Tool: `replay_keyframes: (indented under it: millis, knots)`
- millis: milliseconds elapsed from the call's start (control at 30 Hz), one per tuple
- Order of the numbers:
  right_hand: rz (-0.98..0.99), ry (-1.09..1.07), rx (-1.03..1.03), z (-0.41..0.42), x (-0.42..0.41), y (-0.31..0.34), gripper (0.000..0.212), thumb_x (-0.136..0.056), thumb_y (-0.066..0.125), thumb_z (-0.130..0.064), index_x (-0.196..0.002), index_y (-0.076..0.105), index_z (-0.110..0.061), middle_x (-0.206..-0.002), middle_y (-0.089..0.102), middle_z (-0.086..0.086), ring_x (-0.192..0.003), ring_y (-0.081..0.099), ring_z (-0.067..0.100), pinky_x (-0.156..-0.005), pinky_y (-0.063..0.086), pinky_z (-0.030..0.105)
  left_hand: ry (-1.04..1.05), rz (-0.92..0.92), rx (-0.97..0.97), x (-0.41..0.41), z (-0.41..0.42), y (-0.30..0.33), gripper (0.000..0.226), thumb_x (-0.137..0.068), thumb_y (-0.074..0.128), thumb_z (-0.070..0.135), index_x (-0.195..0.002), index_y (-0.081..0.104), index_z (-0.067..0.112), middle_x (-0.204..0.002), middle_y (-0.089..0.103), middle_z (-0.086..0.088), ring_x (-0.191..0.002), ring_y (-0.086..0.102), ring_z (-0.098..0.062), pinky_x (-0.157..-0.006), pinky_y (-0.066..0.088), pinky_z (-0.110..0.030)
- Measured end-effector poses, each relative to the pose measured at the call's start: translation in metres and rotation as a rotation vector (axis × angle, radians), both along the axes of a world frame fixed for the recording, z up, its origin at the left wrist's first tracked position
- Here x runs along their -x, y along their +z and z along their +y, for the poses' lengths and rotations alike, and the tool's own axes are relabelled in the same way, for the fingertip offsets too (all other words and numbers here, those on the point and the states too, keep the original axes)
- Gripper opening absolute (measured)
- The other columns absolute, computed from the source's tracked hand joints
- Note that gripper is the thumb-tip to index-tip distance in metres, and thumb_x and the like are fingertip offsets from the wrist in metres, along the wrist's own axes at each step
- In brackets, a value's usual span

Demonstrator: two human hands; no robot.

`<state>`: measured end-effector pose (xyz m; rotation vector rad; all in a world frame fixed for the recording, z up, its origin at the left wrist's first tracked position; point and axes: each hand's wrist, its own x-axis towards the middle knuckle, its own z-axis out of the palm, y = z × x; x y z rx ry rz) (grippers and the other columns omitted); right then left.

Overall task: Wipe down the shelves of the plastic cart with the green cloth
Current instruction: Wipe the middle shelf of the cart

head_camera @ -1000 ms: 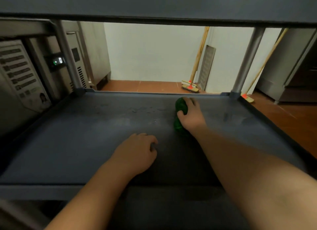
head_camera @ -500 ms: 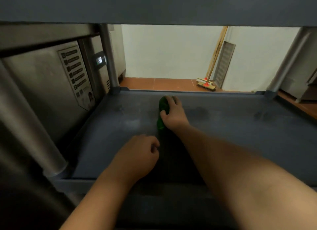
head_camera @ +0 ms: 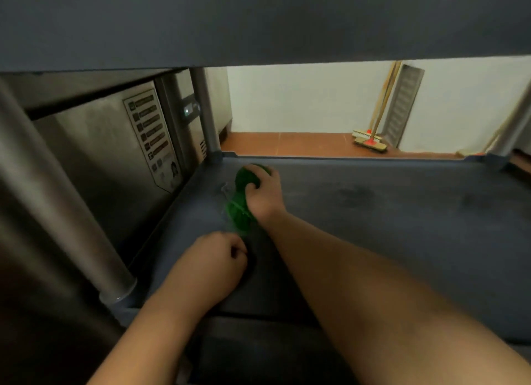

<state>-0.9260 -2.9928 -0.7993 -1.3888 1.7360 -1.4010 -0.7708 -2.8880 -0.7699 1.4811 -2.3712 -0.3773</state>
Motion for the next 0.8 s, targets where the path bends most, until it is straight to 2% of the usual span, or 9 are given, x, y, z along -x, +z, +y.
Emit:
replay_keyframes:
  millis: [100,200,367,467,533,600,667,733,800]
  knots:
    - [0.180,0.120,-0.089,-0.002,0.017,0.004,0.033,-0.084,0.056,-0.031,-0.116,0.053,-0.038,-0.123,0.031,-0.006,-0.112,0.052,0.029,-0.099,0.049,0.048,0.035,-0.047,-0.010,0.020,0.005,0.001,0.021,-0.084,0.052,0.031,-0.095,0.070,0.030,-0.097,0.071,0.005,-0.091,0.064,-0.016,-0.081,0.054,-0.034]
    - [0.298,0.244,-0.222,-0.009,0.033,0.018,0.031,-0.076,0.063,-0.037,-0.101,0.045,-0.042,-0.114,0.028,-0.005,-0.107,0.053,0.030,-0.093,0.051,0.051,0.084,-0.082,-0.010,0.046,0.011,0.002,0.027,-0.080,0.047,0.035,-0.095,0.069,0.028,-0.093,0.070,0.002,-0.089,0.065,-0.020,-0.078,0.055,-0.037]
    - [0.713,0.152,-0.411,-0.002,0.053,0.042,0.069,-0.075,0.066,-0.051,-0.133,0.042,-0.023,-0.130,0.044,0.010,-0.122,0.044,0.036,-0.099,0.043,0.053,0.162,-0.110,-0.084,0.070,0.026,0.005,0.027,-0.081,0.047,0.035,-0.092,0.067,0.022,-0.091,0.069,-0.004,-0.084,0.066,-0.025,-0.072,0.057,-0.038]
    - [0.662,0.174,-0.228,-0.004,0.055,0.046,0.068,-0.078,0.060,-0.054,-0.133,0.039,-0.021,-0.131,0.045,0.009,-0.124,0.043,0.034,-0.098,0.045,0.053,0.174,-0.053,-0.054,0.074,0.024,0.008,0.024,-0.082,0.048,0.032,-0.095,0.067,0.024,-0.092,0.069,-0.003,-0.085,0.064,-0.026,-0.073,0.056,-0.040]
    - [0.603,0.278,-0.169,-0.009,0.049,0.047,0.064,-0.081,0.057,-0.062,-0.132,0.039,-0.027,-0.135,0.044,0.007,-0.125,0.045,0.035,-0.097,0.047,0.052,0.149,-0.035,-0.040,0.078,0.019,0.008,0.023,-0.083,0.049,0.031,-0.096,0.067,0.025,-0.093,0.068,-0.003,-0.086,0.063,-0.026,-0.072,0.056,-0.039]
    - [0.781,0.347,-0.306,-0.012,0.037,0.039,0.083,-0.078,0.048,-0.078,-0.145,0.032,-0.033,-0.153,0.031,0.009,-0.137,0.034,0.043,-0.104,0.042,0.057,0.118,-0.047,-0.042,0.078,0.016,0.004,0.023,-0.085,0.049,0.030,-0.099,0.067,0.025,-0.093,0.067,-0.003,-0.087,0.062,-0.026,-0.071,0.055,-0.038]
    - [0.929,0.317,-0.437,-0.012,0.025,0.026,0.100,-0.073,0.047,-0.085,-0.153,0.020,-0.033,-0.163,0.012,0.011,-0.144,0.019,0.048,-0.107,0.035,0.063,0.099,-0.069,-0.040,0.069,0.011,-0.001,0.022,-0.087,0.050,0.029,-0.102,0.066,0.024,-0.094,0.066,-0.004,-0.087,0.061,-0.025,-0.071,0.055,-0.038]
    - [0.963,0.241,-0.446,-0.011,0.016,0.019,0.100,-0.071,0.058,-0.078,-0.151,0.020,-0.033,-0.162,0.011,0.012,-0.141,0.022,0.048,-0.104,0.035,0.063,0.108,-0.065,-0.027,0.054,0.005,-0.004,0.022,-0.087,0.050,0.029,-0.101,0.065,0.023,-0.097,0.065,-0.004,-0.091,0.060,-0.024,-0.075,0.054,-0.038]
    - [0.930,0.175,-0.409,-0.008,0.012,0.016,0.086,-0.071,0.068,-0.062,-0.143,0.030,-0.035,-0.153,0.023,0.011,-0.130,0.033,0.044,-0.098,0.039,0.060,0.114,-0.044,-0.014,0.039,-0.001,-0.007,0.023,-0.088,0.050,0.029,-0.104,0.065,0.024,-0.102,0.065,-0.002,-0.097,0.059,-0.022,-0.079,0.052,-0.035]
